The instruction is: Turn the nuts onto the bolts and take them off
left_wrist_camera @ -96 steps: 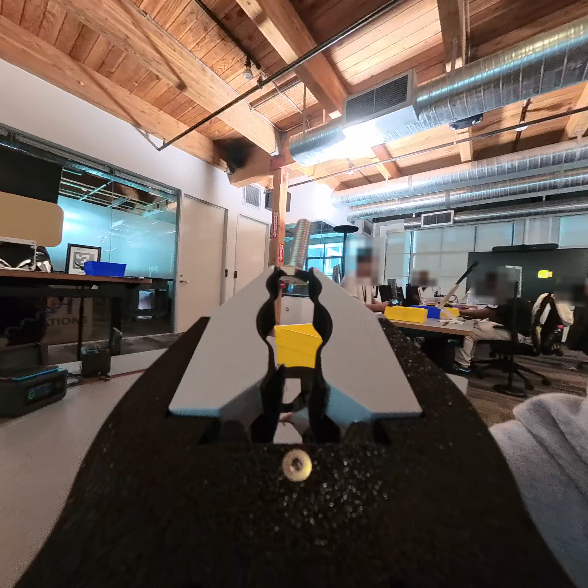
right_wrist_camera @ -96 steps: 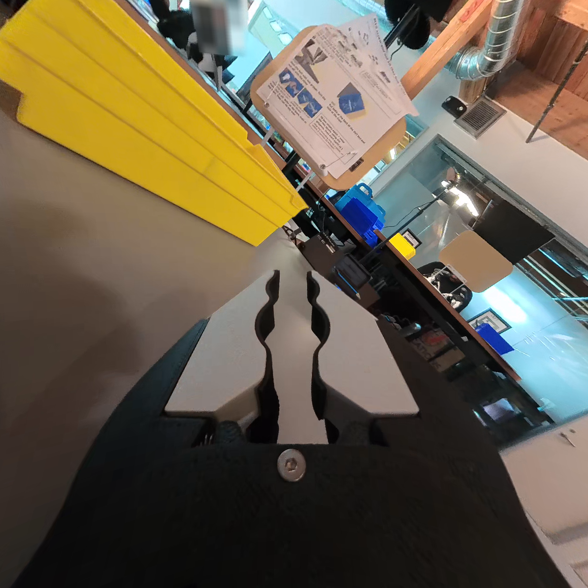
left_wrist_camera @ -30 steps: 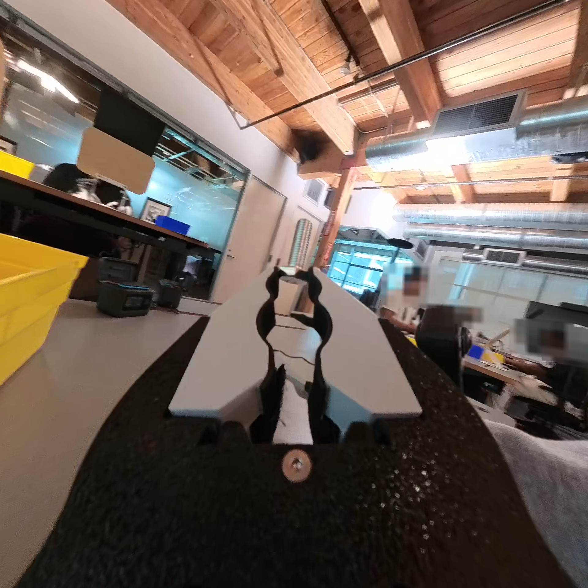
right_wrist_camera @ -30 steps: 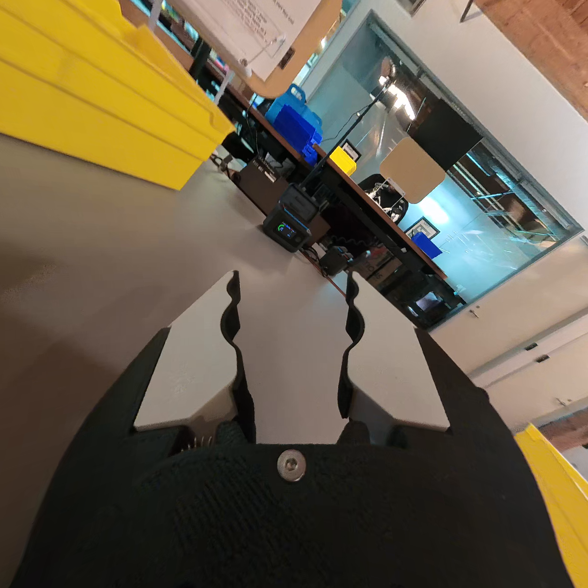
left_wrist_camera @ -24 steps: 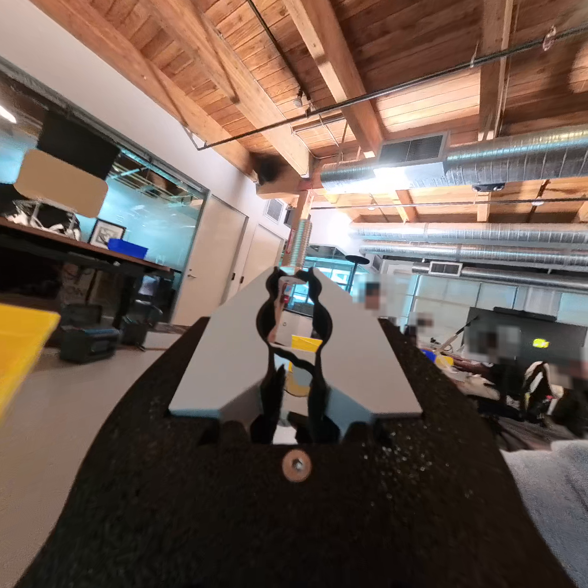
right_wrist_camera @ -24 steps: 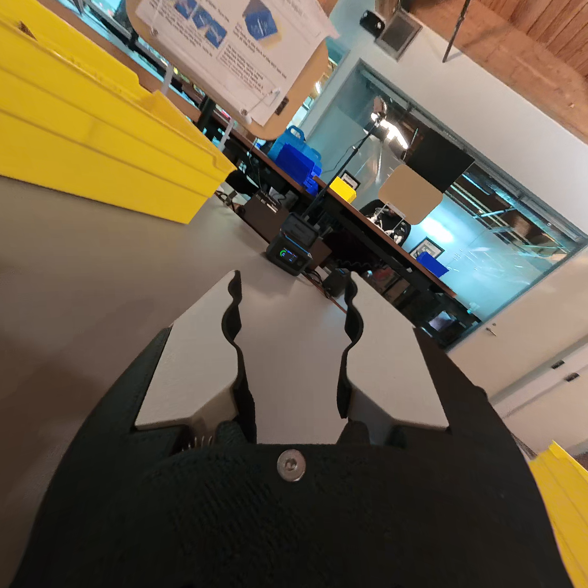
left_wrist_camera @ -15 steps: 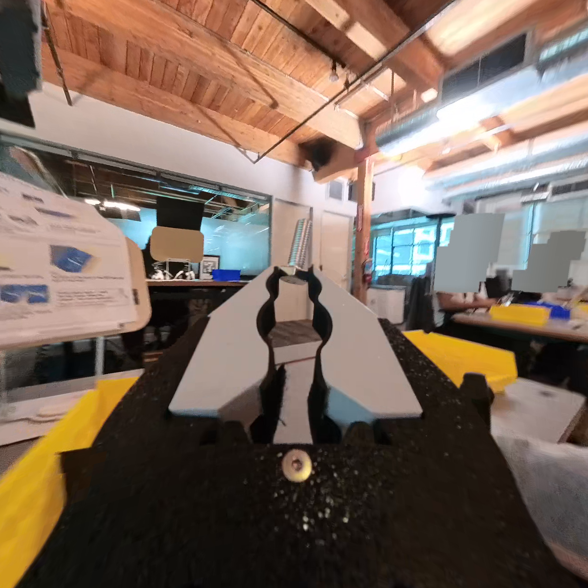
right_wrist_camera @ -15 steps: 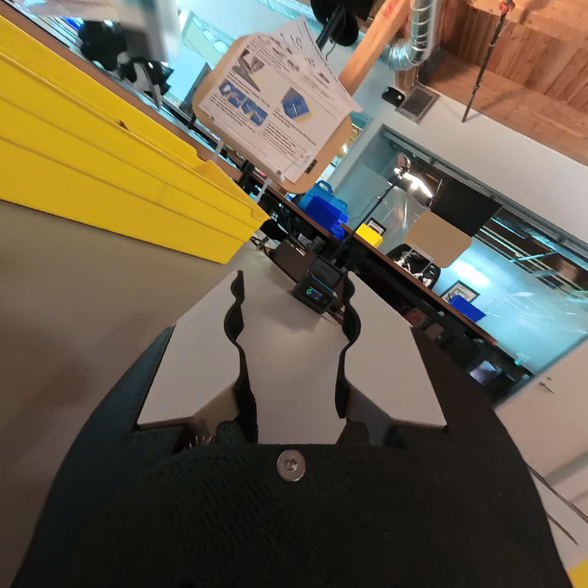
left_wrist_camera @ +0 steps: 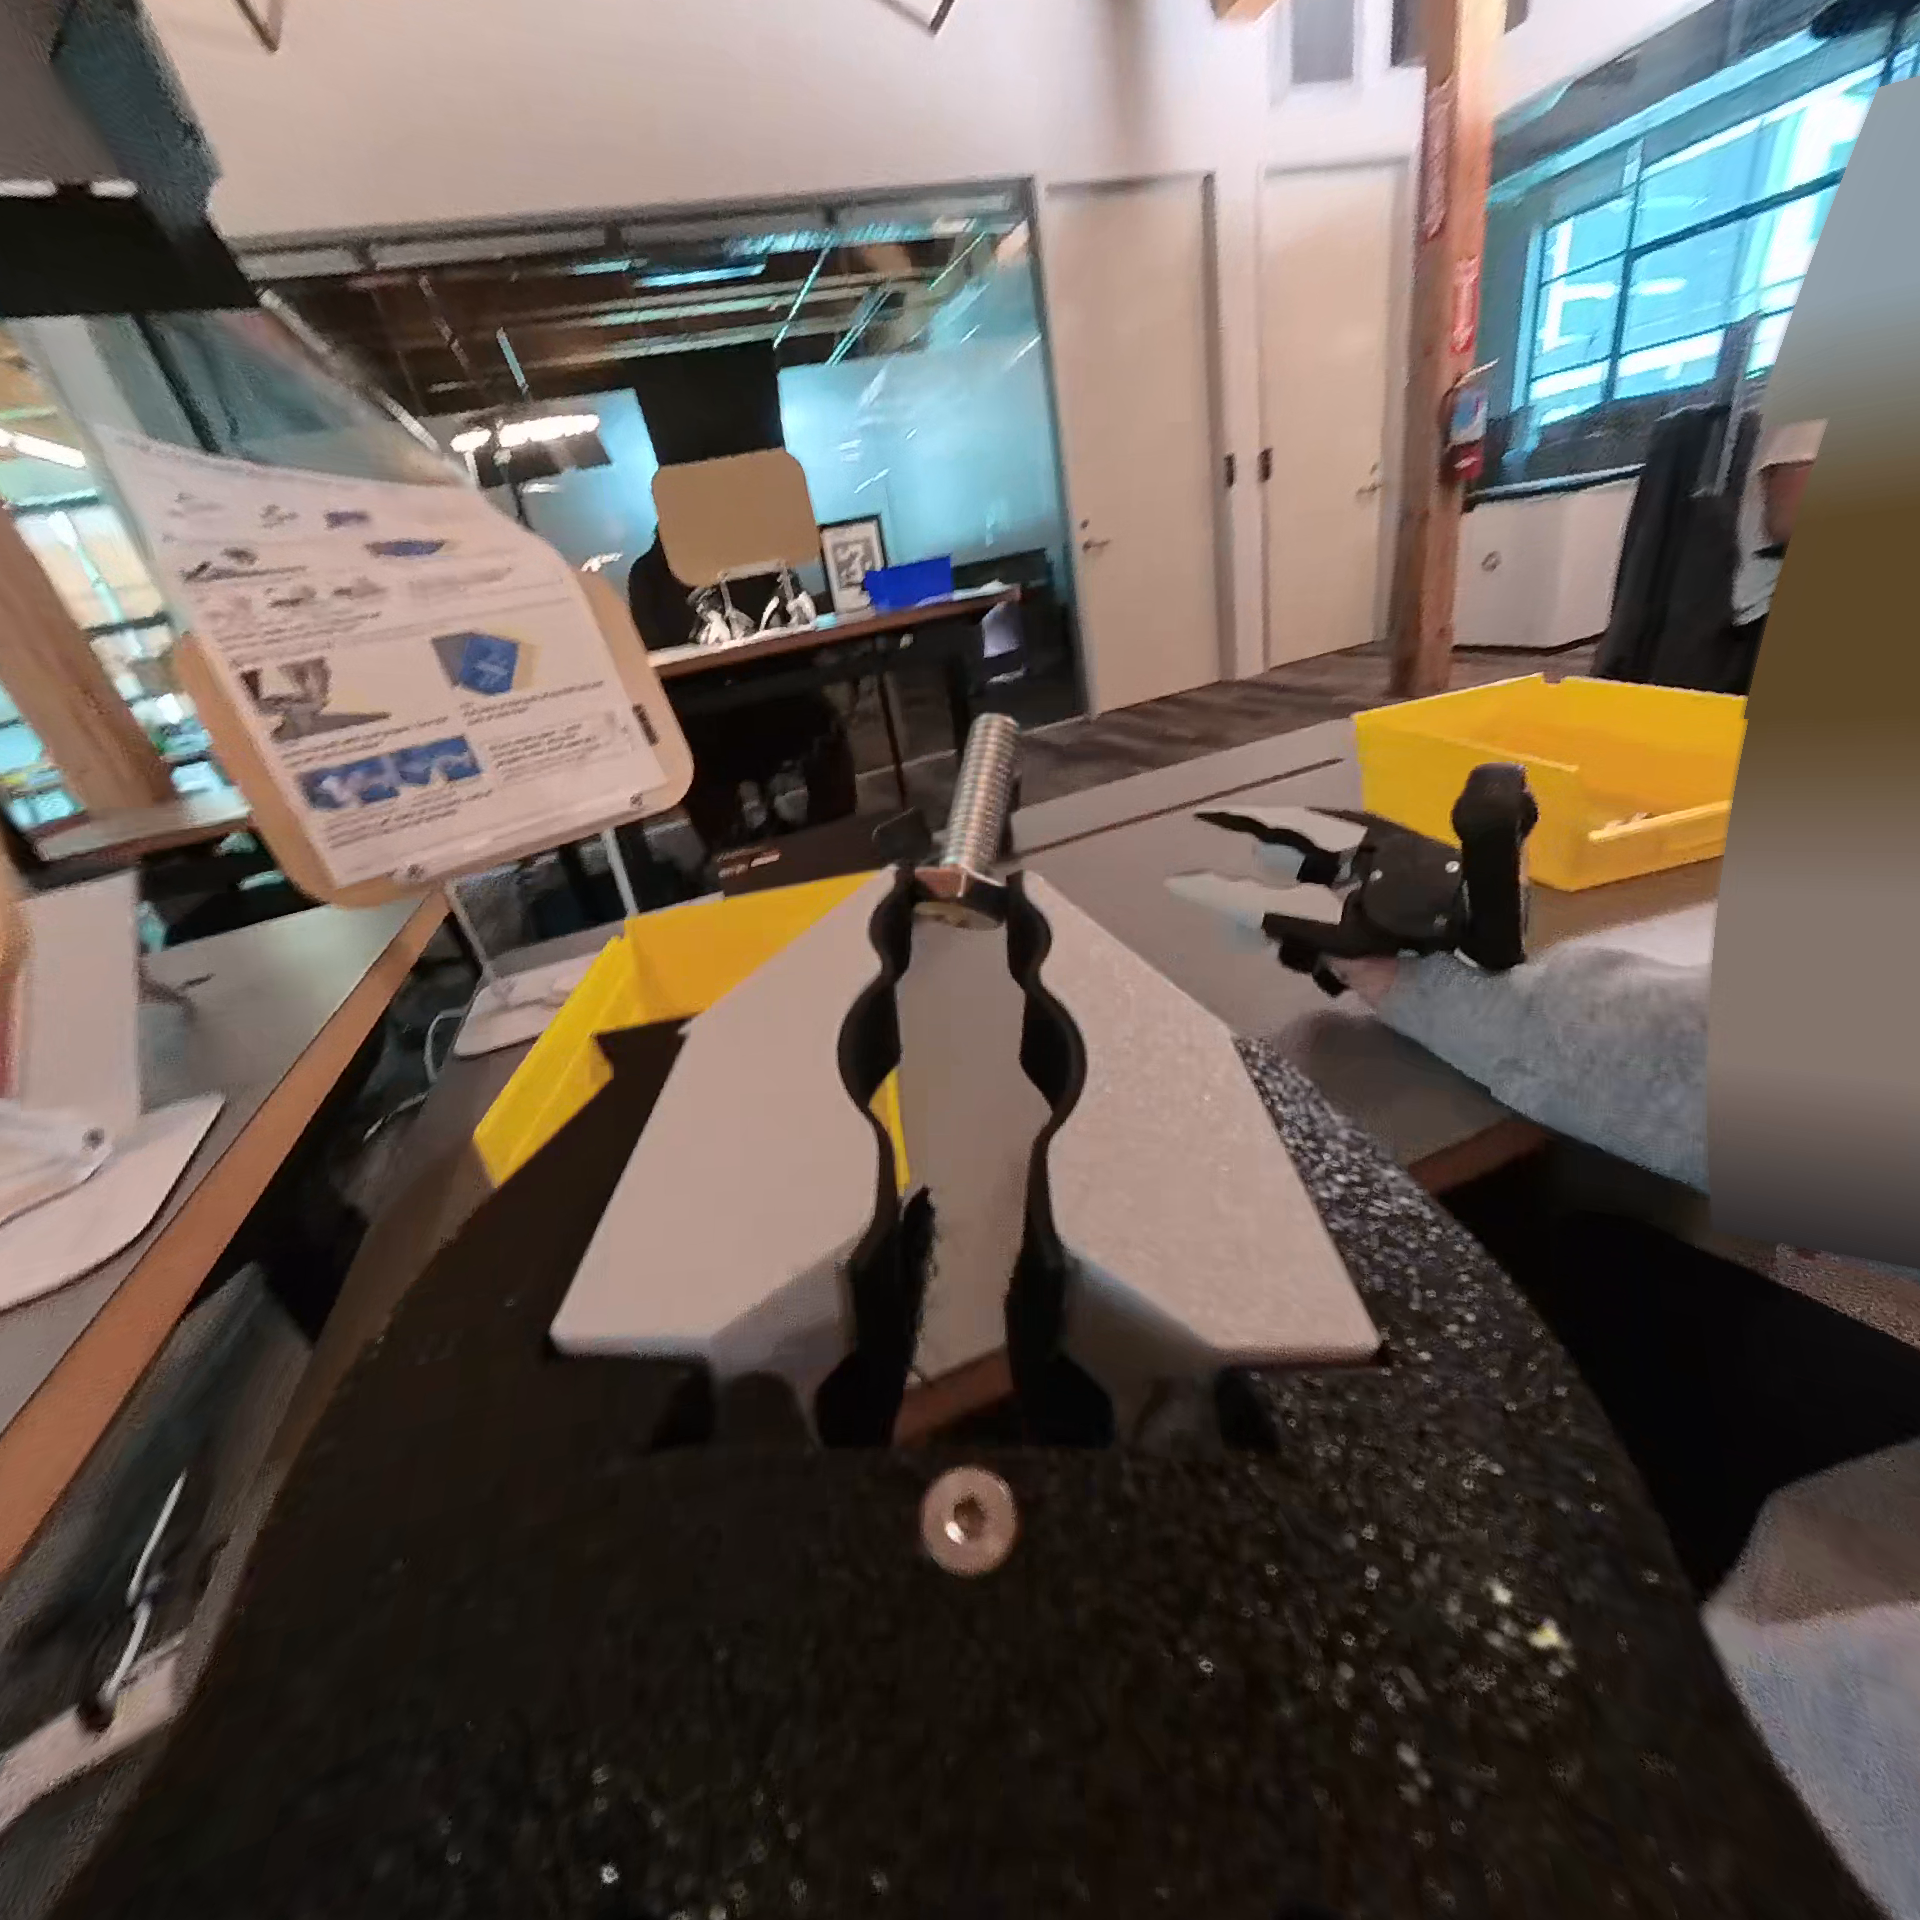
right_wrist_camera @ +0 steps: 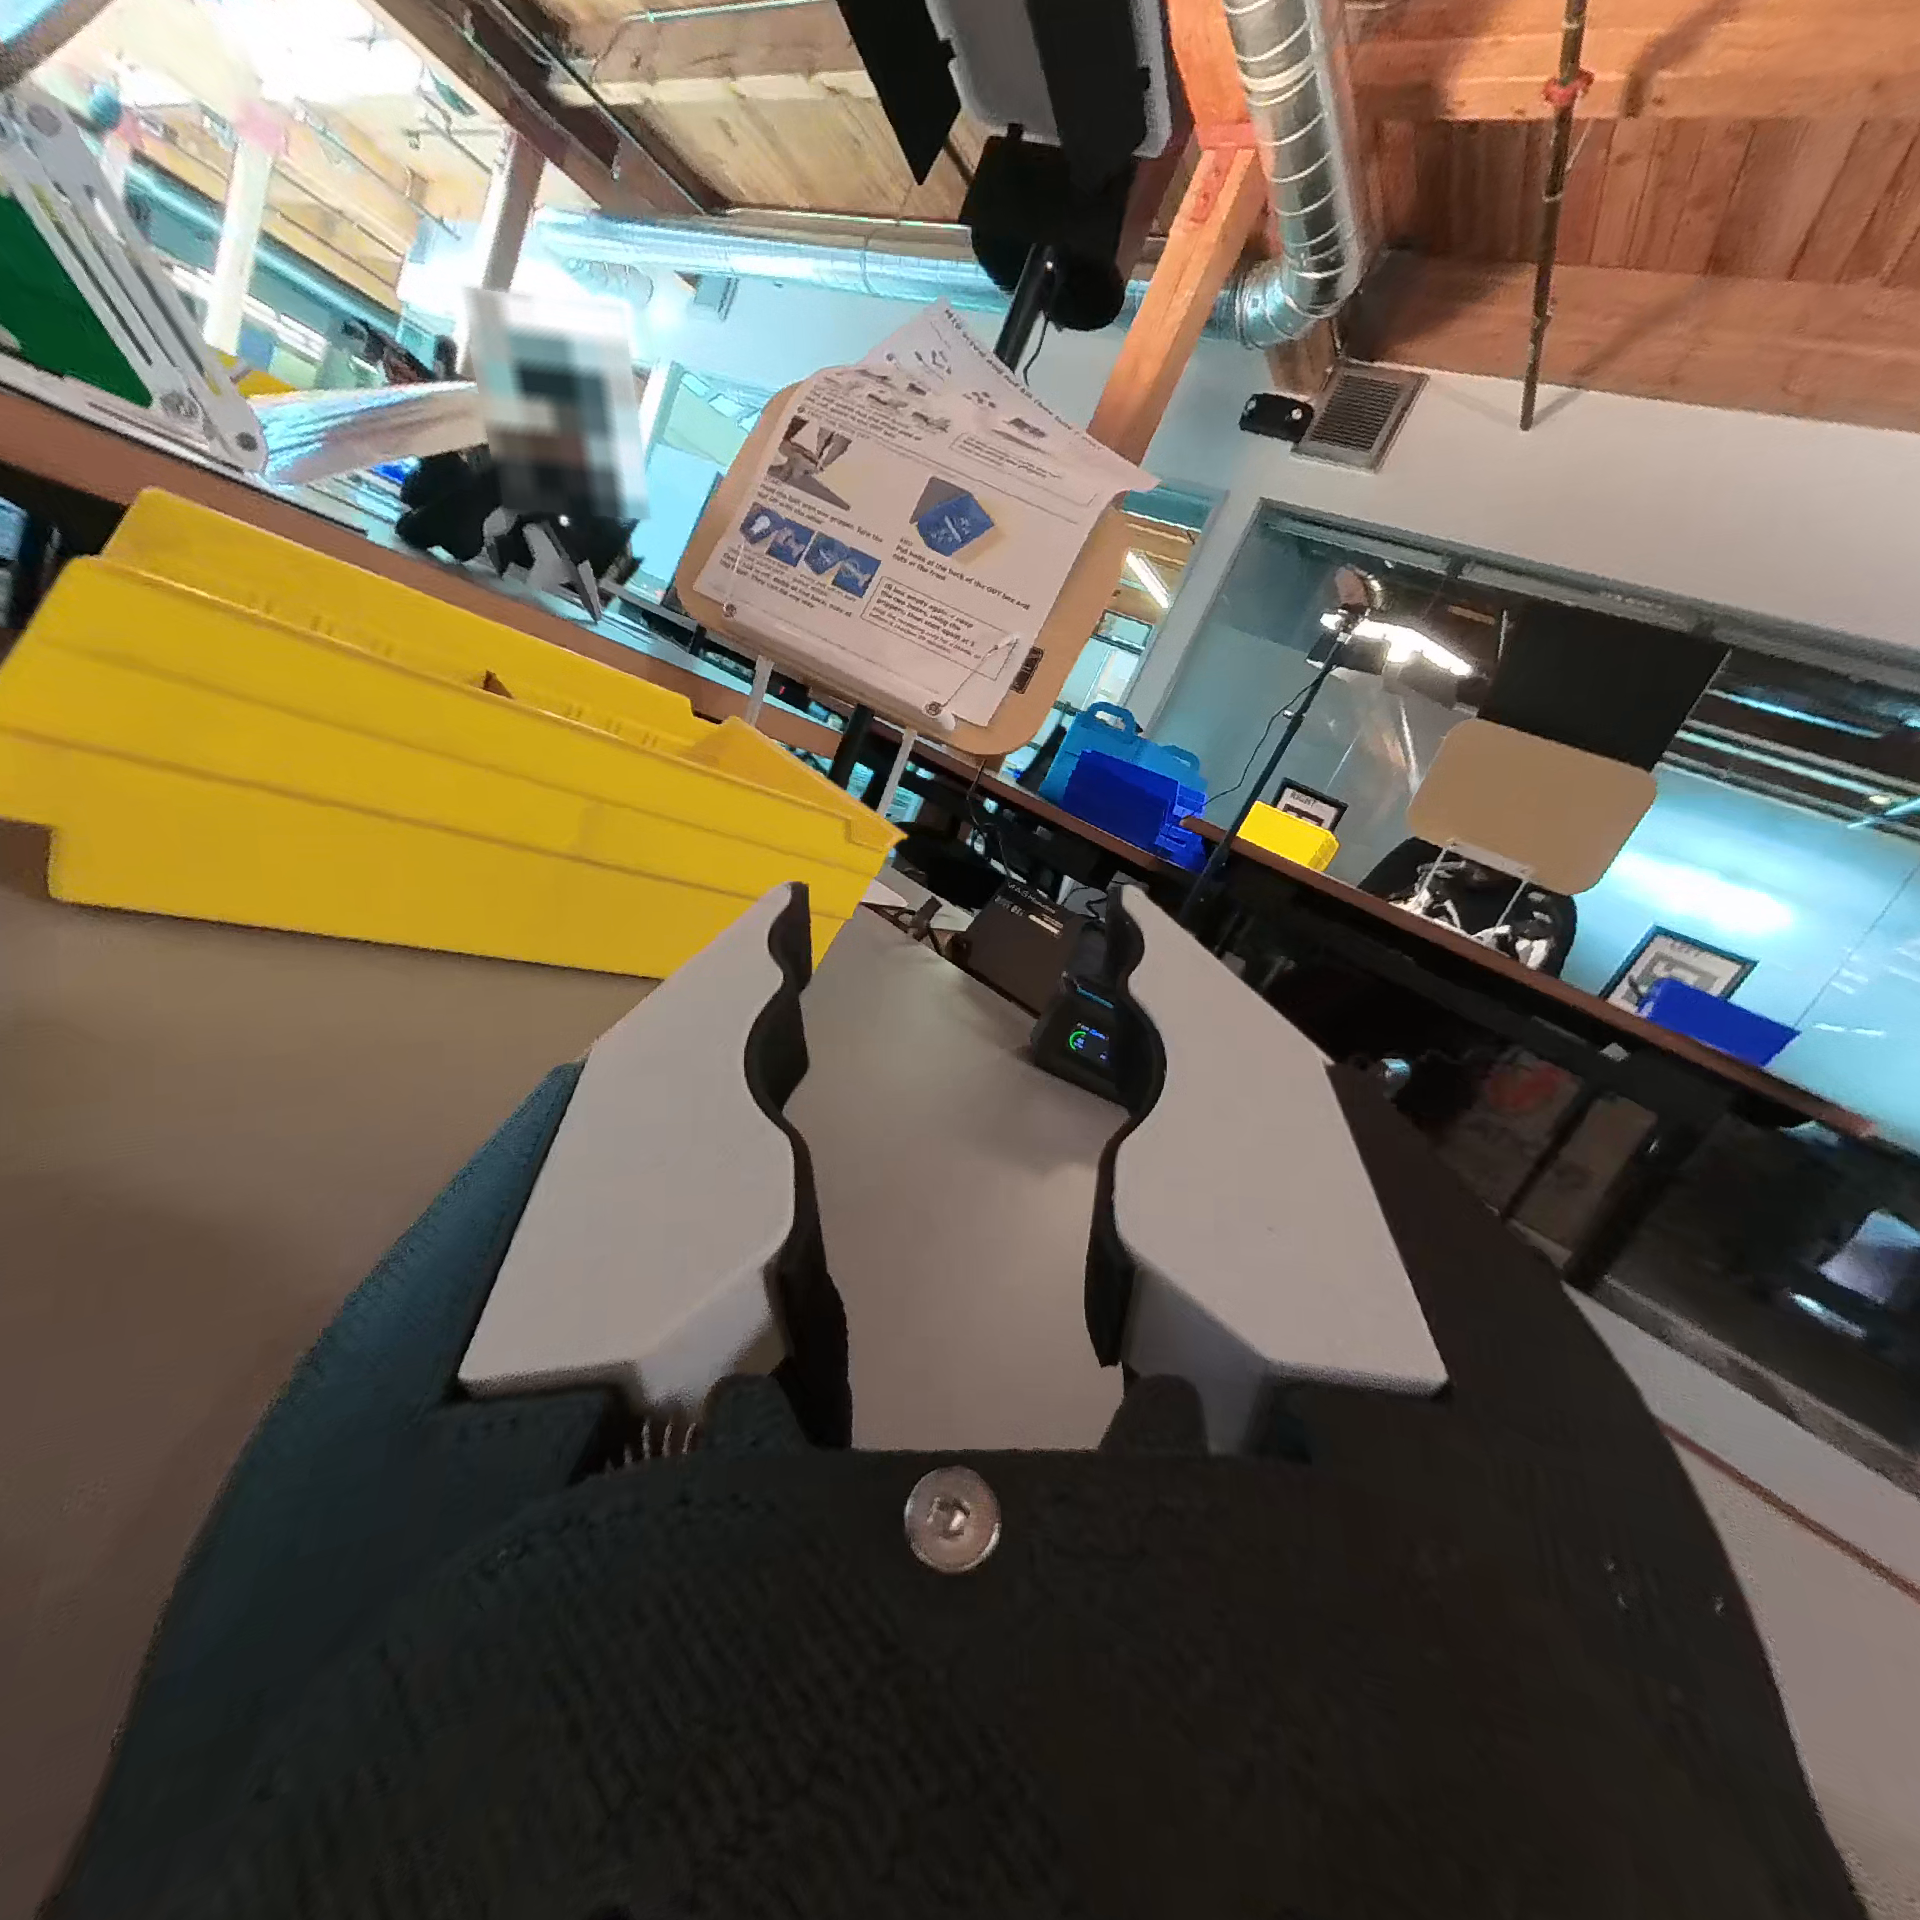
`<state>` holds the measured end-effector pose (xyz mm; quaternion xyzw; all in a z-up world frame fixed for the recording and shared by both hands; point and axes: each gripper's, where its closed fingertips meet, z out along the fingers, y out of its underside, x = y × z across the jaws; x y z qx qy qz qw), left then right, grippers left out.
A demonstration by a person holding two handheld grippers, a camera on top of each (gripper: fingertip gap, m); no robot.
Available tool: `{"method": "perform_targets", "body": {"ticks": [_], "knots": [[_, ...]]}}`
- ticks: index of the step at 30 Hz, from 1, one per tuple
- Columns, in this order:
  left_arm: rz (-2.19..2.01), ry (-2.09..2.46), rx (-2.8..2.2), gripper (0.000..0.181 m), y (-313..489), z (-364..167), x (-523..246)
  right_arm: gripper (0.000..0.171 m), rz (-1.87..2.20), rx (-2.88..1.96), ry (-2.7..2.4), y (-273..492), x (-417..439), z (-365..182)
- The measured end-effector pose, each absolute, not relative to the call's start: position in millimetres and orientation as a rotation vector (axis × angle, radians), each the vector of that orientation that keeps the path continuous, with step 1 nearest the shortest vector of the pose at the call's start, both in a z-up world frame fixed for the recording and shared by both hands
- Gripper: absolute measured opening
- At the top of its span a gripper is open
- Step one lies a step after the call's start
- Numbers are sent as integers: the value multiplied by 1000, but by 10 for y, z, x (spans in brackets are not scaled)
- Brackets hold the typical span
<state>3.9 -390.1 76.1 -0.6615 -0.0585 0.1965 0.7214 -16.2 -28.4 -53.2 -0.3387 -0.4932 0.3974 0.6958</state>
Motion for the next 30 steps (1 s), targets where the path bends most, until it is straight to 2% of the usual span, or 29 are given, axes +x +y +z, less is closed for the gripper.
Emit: {"method": "perform_targets", "body": {"ticks": [13,30], "knots": [[625,-599,-1398,16,-5009,-47,-220,55,870,-737,-1144,-346,-194,-577],[653,-562,-1532,16,-4940,-360,-517,55,817,-754,-1167,-311,-247,-628]]}}
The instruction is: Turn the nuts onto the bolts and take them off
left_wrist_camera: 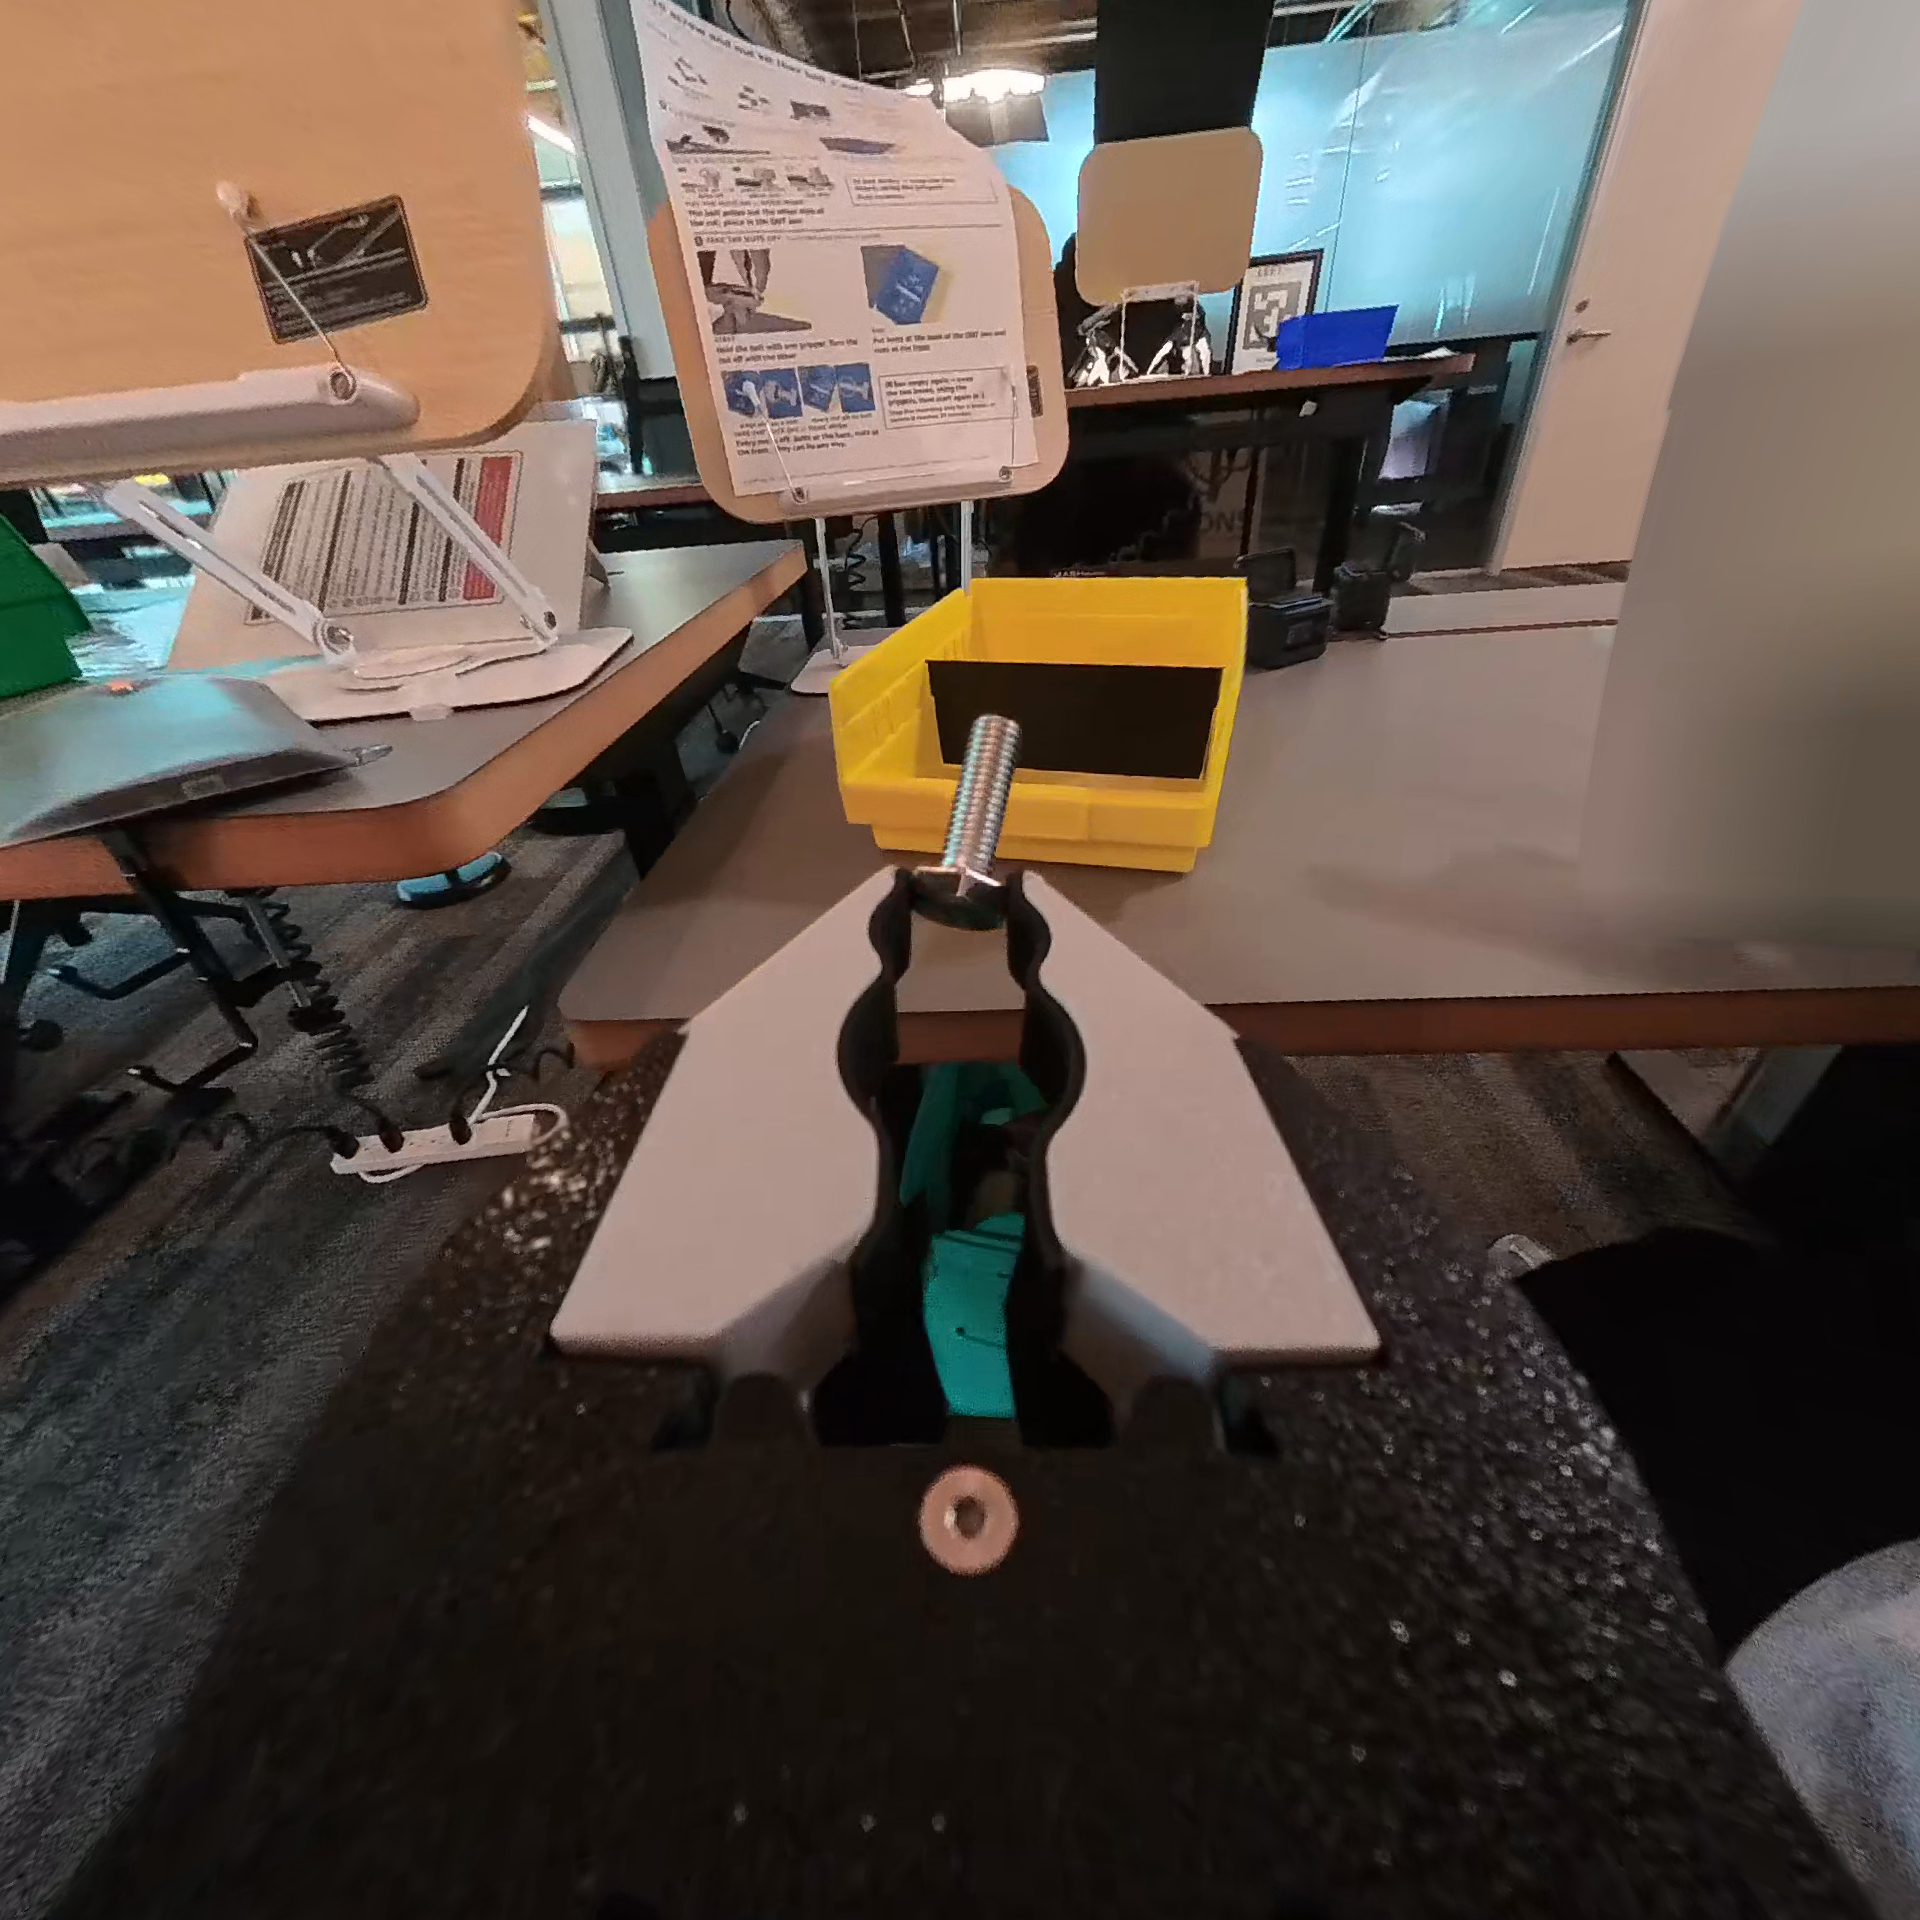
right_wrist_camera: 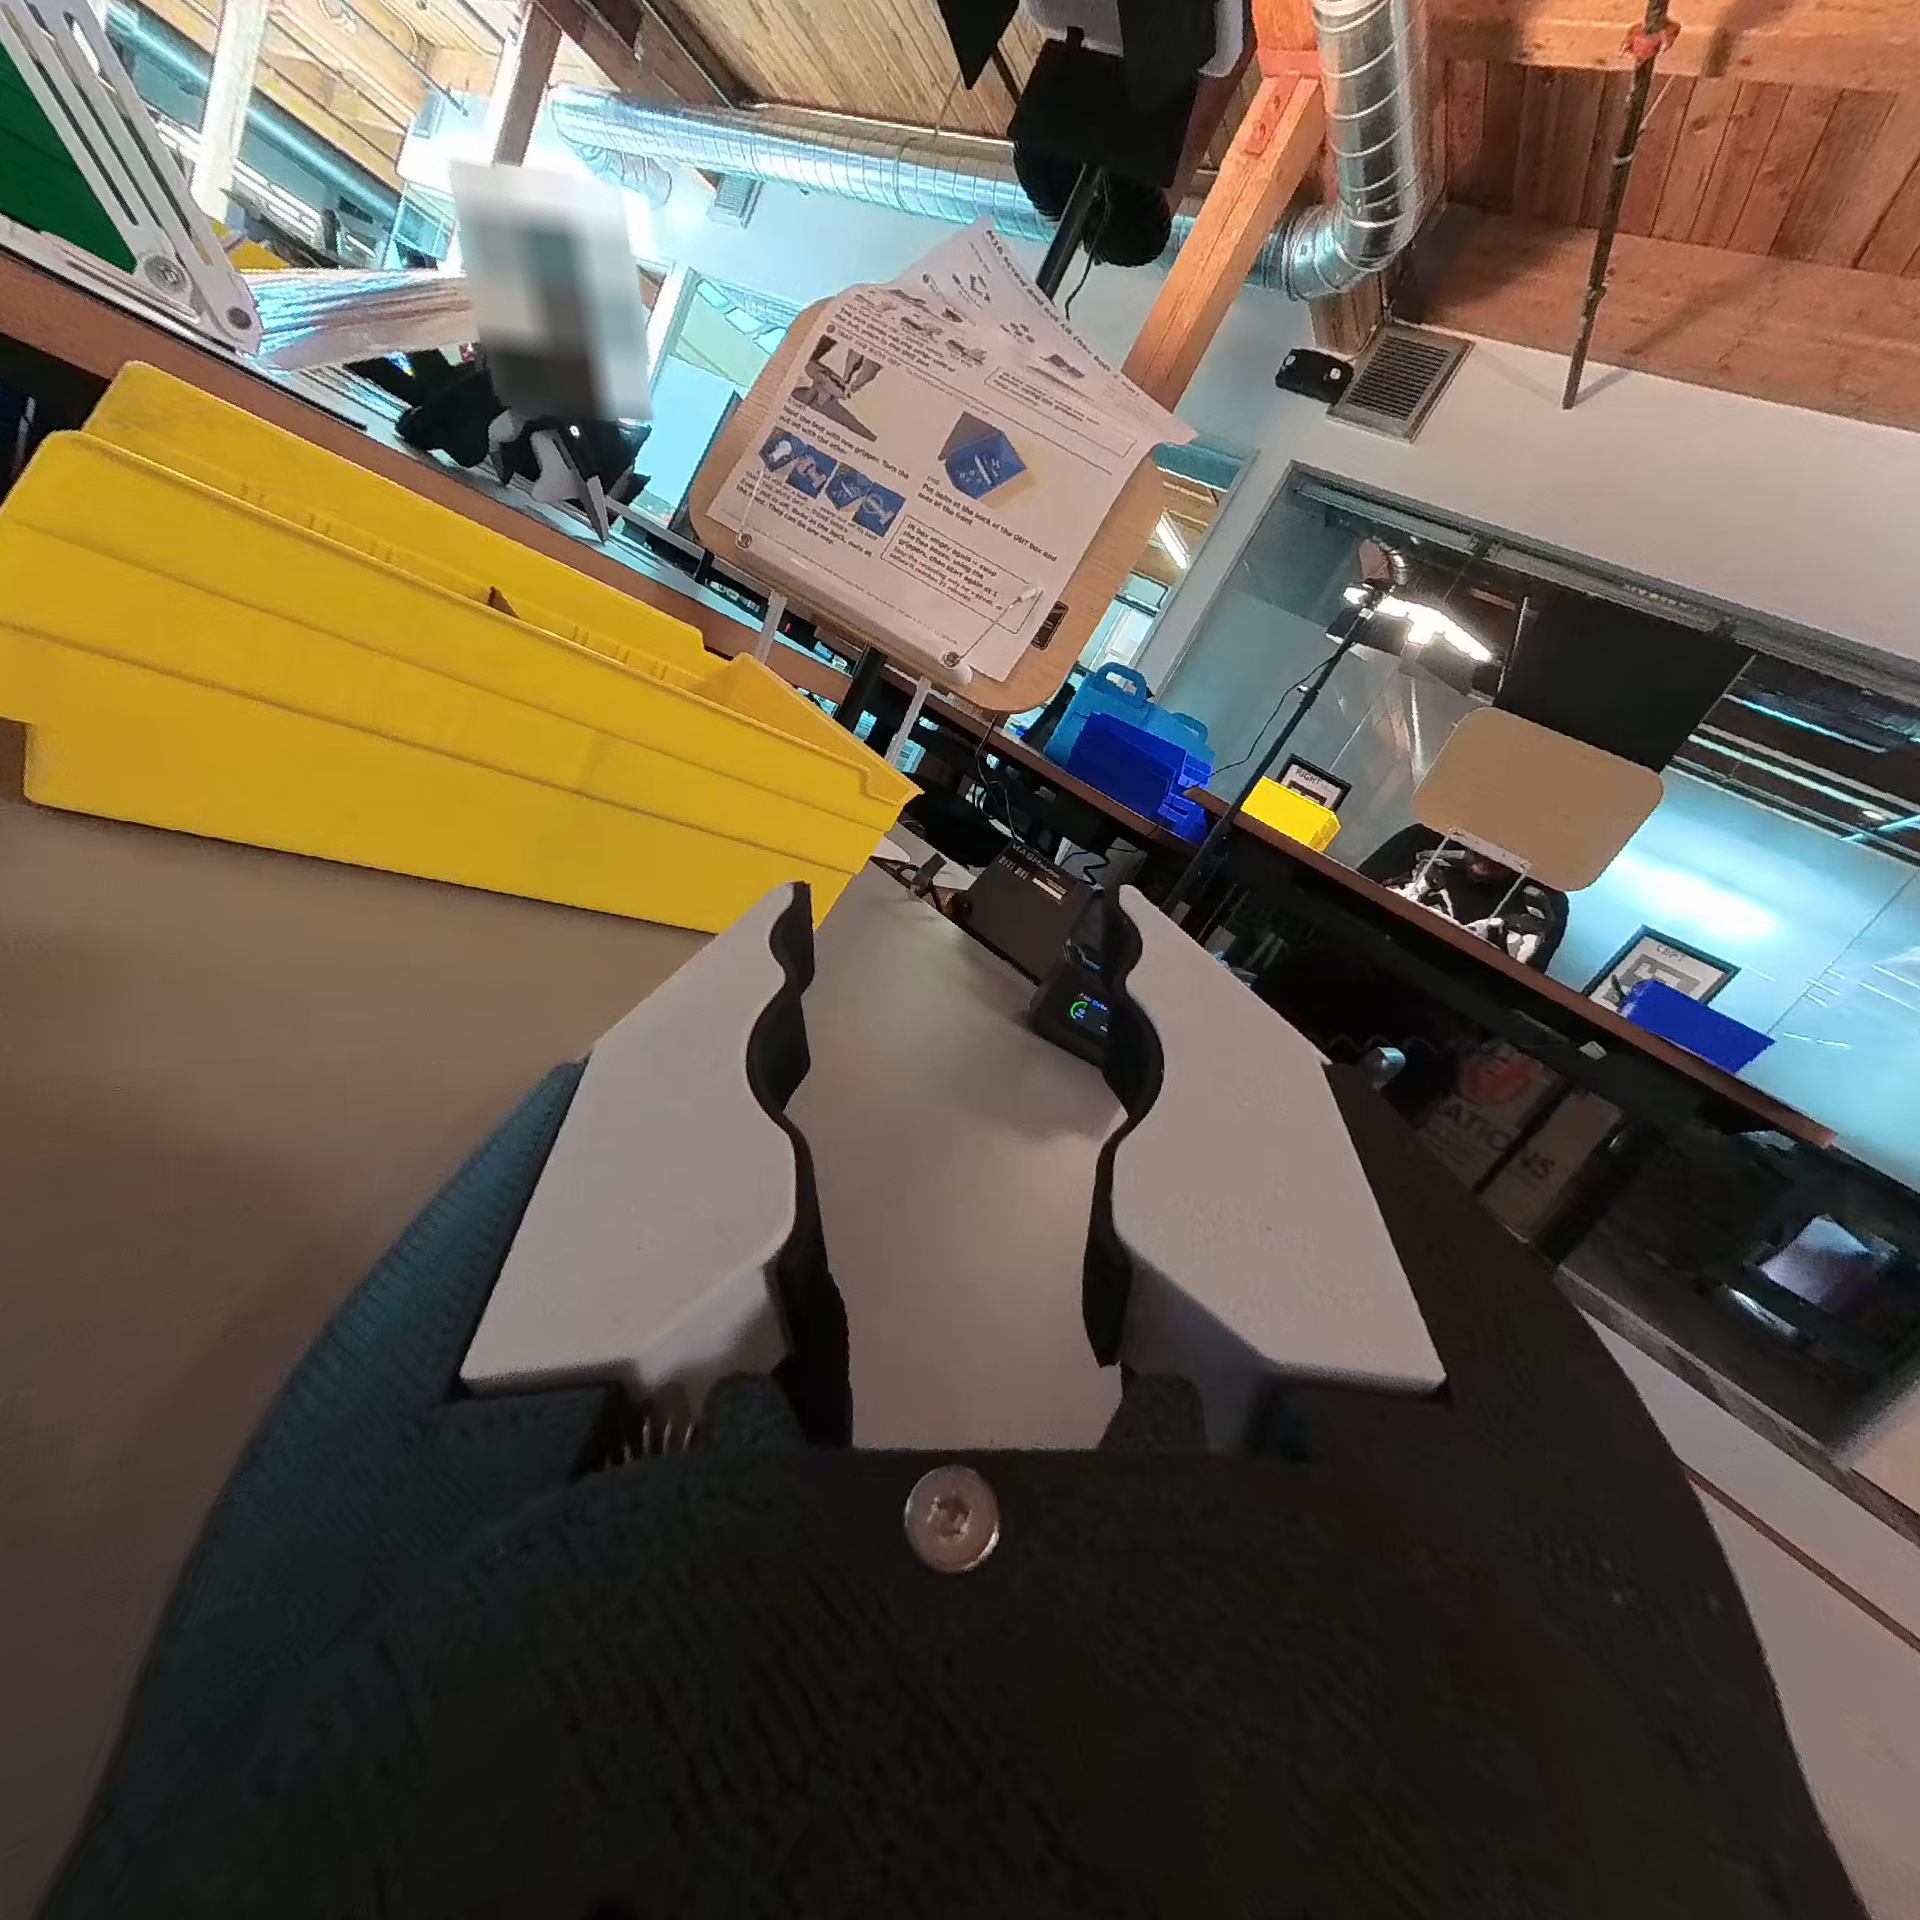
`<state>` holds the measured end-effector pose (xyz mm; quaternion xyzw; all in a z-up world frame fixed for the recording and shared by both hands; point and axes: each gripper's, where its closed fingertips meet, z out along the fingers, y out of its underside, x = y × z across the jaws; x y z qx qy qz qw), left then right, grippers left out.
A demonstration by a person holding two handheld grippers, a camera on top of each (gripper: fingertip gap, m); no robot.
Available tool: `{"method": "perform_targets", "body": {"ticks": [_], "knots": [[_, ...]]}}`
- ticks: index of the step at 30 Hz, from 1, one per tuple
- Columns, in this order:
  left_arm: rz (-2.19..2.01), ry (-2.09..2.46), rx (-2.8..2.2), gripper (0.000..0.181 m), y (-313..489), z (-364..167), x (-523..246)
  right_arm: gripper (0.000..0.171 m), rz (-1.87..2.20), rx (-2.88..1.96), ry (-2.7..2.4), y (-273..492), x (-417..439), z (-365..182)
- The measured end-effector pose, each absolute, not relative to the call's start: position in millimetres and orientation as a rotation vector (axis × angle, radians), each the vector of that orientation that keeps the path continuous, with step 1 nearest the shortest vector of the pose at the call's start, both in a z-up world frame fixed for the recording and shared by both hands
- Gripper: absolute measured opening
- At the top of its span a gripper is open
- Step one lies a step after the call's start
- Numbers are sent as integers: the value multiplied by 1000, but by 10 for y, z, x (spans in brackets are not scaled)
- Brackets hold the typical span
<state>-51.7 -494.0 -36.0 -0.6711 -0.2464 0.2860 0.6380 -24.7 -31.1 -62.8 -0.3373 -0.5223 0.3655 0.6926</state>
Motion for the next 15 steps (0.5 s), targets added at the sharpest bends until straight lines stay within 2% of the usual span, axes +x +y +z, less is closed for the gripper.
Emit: {"method": "perform_targets", "body": {"ticks": [15], "knots": [[589,-563,-1570,16,-4823,-486,-536,54,845,-764,-1147,-289,-227,-604]]}}
